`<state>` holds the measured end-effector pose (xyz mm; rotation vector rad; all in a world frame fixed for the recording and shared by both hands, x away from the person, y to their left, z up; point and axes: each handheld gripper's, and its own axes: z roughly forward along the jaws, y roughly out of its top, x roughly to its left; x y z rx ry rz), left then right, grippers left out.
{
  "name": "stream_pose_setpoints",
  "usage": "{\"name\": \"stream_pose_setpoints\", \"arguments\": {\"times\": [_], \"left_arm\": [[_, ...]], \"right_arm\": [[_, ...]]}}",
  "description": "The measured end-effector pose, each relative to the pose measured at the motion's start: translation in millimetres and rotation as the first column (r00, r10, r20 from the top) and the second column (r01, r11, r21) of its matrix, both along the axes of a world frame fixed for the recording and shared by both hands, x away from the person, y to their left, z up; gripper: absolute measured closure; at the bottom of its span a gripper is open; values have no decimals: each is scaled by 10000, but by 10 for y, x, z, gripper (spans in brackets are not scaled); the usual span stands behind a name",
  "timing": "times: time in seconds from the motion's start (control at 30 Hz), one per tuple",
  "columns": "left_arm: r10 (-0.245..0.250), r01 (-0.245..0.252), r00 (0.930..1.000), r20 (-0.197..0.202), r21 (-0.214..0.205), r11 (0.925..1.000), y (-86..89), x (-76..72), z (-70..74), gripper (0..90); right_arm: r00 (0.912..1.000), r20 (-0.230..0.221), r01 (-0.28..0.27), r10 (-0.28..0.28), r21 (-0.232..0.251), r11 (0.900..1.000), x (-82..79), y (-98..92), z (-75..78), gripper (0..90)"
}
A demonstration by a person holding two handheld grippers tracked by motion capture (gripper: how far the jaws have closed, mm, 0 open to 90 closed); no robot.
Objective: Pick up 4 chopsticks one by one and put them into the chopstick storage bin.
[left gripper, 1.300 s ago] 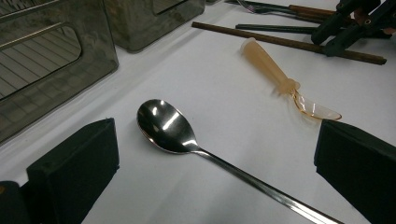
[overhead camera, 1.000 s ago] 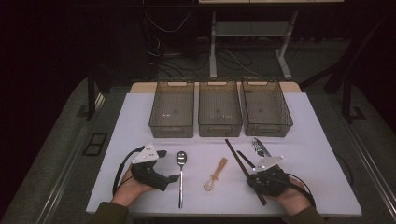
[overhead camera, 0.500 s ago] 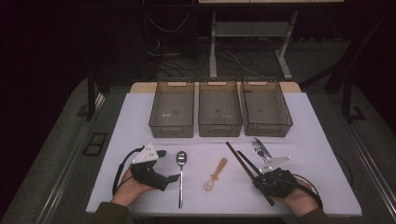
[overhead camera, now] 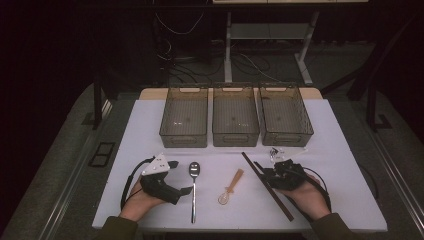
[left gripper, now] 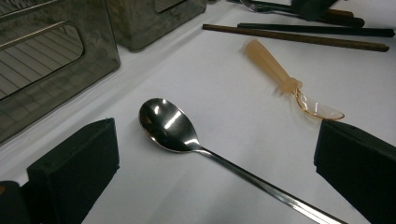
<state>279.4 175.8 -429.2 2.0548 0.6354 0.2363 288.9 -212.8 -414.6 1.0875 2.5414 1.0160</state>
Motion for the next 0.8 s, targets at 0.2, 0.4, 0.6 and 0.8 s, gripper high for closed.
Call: {"name": "stream_pose_setpoints", "arguments": {"times": [0.2,0.4,0.6,0.8], "left_arm": [[-21,21,10000,-21,-60,10000,-4,2,-5,0],[-18,18,10000,-20,-72,10000,-4,6,-8,0],[-19,19,10000,-52,-98,10000,1,7,-6,0],[-33,33,10000,-45,-71,10000,-1,6,-7,0]], "right_arm": [[9982,-99,601,-599,273,9978,383,161,-76,744],[9958,-212,891,-889,100,9960,672,349,-229,752],[9956,-214,908,-910,-106,9958,785,437,-259,752],[9959,-176,884,-890,-331,9955,795,465,-292,780]]}}
